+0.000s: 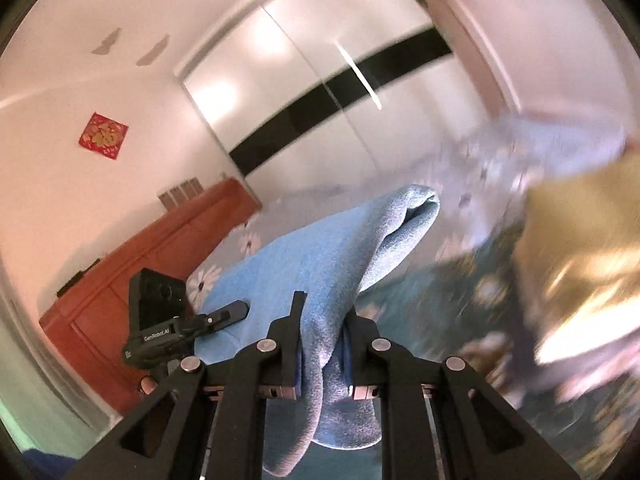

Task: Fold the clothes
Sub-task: 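Lift the folded shirt with both grippers and place it atop the towel stack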

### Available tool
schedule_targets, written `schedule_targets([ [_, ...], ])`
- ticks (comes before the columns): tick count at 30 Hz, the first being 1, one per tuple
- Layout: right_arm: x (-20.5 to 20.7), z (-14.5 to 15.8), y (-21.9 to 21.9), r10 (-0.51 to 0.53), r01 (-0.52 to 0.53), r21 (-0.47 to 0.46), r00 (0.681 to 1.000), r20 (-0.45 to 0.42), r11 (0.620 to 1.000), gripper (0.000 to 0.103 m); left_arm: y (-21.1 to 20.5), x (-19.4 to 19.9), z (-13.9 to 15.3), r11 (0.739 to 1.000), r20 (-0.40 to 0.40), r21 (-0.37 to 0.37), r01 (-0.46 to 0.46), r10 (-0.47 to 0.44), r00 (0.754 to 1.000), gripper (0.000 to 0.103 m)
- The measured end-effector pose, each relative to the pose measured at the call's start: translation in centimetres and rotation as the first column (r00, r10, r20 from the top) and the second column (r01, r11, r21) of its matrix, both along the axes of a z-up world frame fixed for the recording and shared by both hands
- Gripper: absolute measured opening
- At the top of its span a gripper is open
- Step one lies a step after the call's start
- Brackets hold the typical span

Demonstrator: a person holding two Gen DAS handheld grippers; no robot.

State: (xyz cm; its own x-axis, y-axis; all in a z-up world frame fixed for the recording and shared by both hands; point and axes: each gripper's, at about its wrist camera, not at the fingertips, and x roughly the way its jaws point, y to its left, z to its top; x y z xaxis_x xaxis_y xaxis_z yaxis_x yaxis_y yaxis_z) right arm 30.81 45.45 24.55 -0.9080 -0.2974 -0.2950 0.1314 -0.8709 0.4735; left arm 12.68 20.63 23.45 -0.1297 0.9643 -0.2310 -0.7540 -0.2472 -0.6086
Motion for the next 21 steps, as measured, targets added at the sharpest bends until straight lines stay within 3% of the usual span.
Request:
schedule_targets([
  [4, 1.5, 4.0, 5.6, -0.078, 0.078, 0.063, 0.997, -0.002, 0.995, 0.015, 7.5, -0.4, 3.4, 0.998, -0.044, -0.009, 0.070, -0.070, 0.997, 0.019],
  [7, 2.0, 5.4, 9.8, -0.144, 0.140, 0.118, 0.989, 0.025, 0.983, 0.016, 15.0, -2.8, 4.5, 0.989, 0.012, -0.039, 0.145, -0.144, 0.989, 0.019],
  [11, 1.9, 5.5, 16.9, -0.228, 0.218, 0.101, 0.968, 0.103, 0.971, 0.016, 22.2, -4.0, 4.6, 0.981, 0.029, -0.071, 0.179, -0.177, 0.984, 0.019],
  [17, 0.7, 4.4, 23.9, -0.263, 0.247, 0.113, 0.951, 0.162, 0.963, 0.016, 27.4, -2.7, 0.9, 0.985, 0.003, -0.076, 0.153, -0.154, 0.988, 0.019],
  [21, -0.5, 1.3, 28.0, -0.219, 0.216, 0.039, 0.965, 0.145, 0.976, 0.016, 28.2, -2.8, -4.0, 0.987, 0.006, -0.121, 0.106, -0.106, 0.994, 0.019],
])
